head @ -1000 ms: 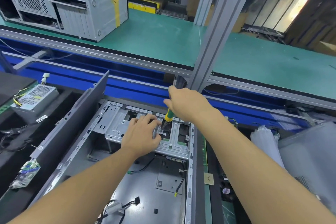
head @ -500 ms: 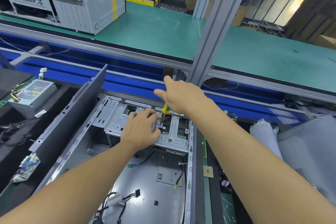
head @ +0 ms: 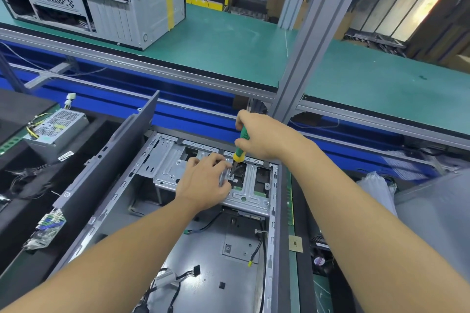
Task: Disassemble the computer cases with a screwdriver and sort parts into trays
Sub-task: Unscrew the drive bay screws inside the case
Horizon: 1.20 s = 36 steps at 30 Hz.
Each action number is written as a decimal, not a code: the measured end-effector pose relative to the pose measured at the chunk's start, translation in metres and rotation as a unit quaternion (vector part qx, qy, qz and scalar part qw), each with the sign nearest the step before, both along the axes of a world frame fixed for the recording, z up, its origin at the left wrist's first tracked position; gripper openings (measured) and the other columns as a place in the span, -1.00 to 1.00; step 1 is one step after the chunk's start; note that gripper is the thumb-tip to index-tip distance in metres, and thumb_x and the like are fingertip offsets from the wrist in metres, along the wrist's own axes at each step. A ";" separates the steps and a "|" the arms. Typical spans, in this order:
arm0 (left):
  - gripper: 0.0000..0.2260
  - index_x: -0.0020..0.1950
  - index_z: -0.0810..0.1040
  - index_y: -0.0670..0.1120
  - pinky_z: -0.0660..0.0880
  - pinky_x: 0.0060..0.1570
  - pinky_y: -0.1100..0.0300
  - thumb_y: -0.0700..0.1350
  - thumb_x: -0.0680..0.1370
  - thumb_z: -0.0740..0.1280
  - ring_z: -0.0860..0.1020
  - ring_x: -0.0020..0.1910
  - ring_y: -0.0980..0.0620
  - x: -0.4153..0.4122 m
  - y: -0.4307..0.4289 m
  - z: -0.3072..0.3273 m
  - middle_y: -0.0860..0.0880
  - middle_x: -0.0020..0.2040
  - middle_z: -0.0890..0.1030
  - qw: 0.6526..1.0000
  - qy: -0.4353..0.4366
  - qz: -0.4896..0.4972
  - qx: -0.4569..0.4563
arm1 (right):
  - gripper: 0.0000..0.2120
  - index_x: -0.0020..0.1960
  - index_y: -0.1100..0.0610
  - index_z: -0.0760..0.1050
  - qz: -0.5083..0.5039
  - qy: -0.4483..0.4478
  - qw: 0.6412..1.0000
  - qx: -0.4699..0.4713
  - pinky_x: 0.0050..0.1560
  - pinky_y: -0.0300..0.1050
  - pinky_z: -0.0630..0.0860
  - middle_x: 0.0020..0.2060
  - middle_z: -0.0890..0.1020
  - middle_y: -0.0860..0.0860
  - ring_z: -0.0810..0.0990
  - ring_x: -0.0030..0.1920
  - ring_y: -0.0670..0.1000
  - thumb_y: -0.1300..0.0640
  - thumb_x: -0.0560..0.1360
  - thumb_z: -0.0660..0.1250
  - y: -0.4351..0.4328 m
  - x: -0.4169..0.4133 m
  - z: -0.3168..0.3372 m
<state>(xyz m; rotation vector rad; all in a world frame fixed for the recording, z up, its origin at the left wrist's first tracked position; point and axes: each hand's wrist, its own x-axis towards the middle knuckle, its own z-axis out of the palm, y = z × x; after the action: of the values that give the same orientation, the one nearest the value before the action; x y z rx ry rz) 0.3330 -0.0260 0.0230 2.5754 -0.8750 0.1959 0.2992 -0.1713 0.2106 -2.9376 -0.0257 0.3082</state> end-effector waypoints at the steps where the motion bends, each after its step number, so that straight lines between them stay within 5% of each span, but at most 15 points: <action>1: -0.56 0.23 0.58 0.09 0.25 0.19 0.11 0.14 0.42 0.15 0.51 0.05 0.16 0.000 0.000 0.000 0.17 0.19 0.49 1.000 0.002 0.000 -0.002 | -0.62 0.26 0.10 0.31 -0.016 -0.004 1.000 -0.014 -0.14 -0.02 0.42 0.07 0.52 0.07 0.52 -0.02 0.11 -0.12 0.61 0.29 0.000 0.000 -0.001; 5: -0.57 0.24 0.58 0.09 0.21 0.18 0.13 0.12 0.43 0.17 0.51 0.01 0.17 -0.001 0.000 0.001 0.17 0.19 0.49 1.000 0.002 0.000 -0.008 | -0.44 0.23 0.14 0.30 -0.090 -0.046 0.991 -0.082 -0.28 0.00 0.31 -0.19 0.42 0.04 0.45 -0.15 0.16 -0.35 0.61 0.04 -0.001 -0.001 -0.004; 11: -0.59 0.24 0.58 0.10 0.22 0.17 0.13 0.11 0.44 0.20 0.51 -0.01 0.16 -0.001 0.000 0.001 0.17 0.19 0.48 1.000 0.005 0.003 -0.005 | -0.77 0.16 0.16 0.38 -0.027 -0.037 0.997 -0.058 -0.20 -0.02 0.35 -0.04 0.57 0.11 0.49 -0.12 0.15 -0.01 0.67 0.18 0.000 0.002 -0.003; 18: -0.61 0.20 0.59 0.08 0.23 0.15 0.13 0.11 0.43 0.21 0.52 -0.02 0.15 -0.001 0.000 0.000 0.17 0.18 0.49 1.000 0.003 0.004 -0.002 | -0.82 0.23 0.09 0.40 -0.006 0.018 1.000 0.012 -0.08 -0.04 0.39 0.10 0.37 0.03 0.48 -0.10 0.08 0.12 0.63 0.24 0.004 0.002 0.003; 21: -0.60 0.20 0.60 0.08 0.27 0.15 0.11 0.11 0.43 0.20 0.53 -0.02 0.15 -0.001 0.001 0.001 0.16 0.18 0.50 1.000 -0.003 0.003 -0.008 | -0.71 0.24 0.13 0.31 -0.025 0.003 0.999 -0.043 -0.16 0.01 0.44 0.04 0.47 0.08 0.51 -0.09 0.13 -0.05 0.66 0.19 0.008 0.001 0.002; 24: -0.58 0.22 0.60 0.09 0.25 0.15 0.12 0.12 0.42 0.18 0.53 -0.02 0.15 -0.002 0.001 0.002 0.16 0.19 0.50 1.000 -0.001 0.002 -0.006 | -0.57 0.12 0.10 0.24 -0.077 -0.030 0.987 -0.137 -0.38 -0.04 0.26 -0.16 0.45 0.05 0.46 -0.15 0.15 -0.29 0.64 0.04 0.011 -0.001 0.002; 26: -0.57 0.22 0.60 0.09 0.24 0.14 0.12 0.13 0.42 0.16 0.53 -0.03 0.16 -0.002 0.001 0.002 0.16 0.18 0.51 1.000 -0.001 0.001 -0.009 | -0.57 0.16 0.16 0.35 -0.067 -0.041 0.985 -0.150 -0.31 -0.03 0.31 -0.10 0.50 0.09 0.47 -0.14 0.16 -0.22 0.68 0.04 0.012 0.001 -0.001; 30: -0.58 0.19 0.59 0.09 0.21 0.11 0.14 0.13 0.42 0.15 0.52 -0.04 0.15 -0.001 0.001 0.002 0.17 0.19 0.50 1.000 -0.001 0.004 -0.004 | -0.80 0.27 0.09 0.43 0.013 -0.004 1.000 -0.017 0.02 0.00 0.43 0.09 0.42 0.04 0.48 0.07 0.13 0.14 0.66 0.22 0.011 0.004 0.004; 32: -0.57 0.19 0.59 0.09 0.17 0.10 0.15 0.14 0.41 0.14 0.52 -0.05 0.14 -0.001 0.001 0.002 0.17 0.19 0.50 1.000 0.001 0.004 -0.005 | -0.64 0.28 0.00 0.43 0.056 0.029 0.998 0.008 0.08 0.05 0.44 0.09 0.37 -0.01 0.40 0.10 0.10 0.32 0.57 0.26 0.013 0.003 0.008; 36: -0.56 0.20 0.60 0.07 0.16 0.10 0.15 0.14 0.42 0.15 0.53 -0.05 0.14 0.000 0.001 0.001 0.16 0.19 0.50 1.000 -0.002 0.006 -0.003 | -0.60 0.31 0.01 0.42 0.064 0.041 0.997 -0.009 0.13 0.07 0.47 0.18 0.43 0.03 0.42 0.16 0.12 0.28 0.52 0.30 0.017 0.003 0.006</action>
<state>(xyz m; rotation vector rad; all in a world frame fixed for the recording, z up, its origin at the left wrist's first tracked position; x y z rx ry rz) 0.3325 -0.0253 0.0239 2.5754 -0.8592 0.2062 0.3019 -0.1540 0.2168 -2.9435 -0.2017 0.4511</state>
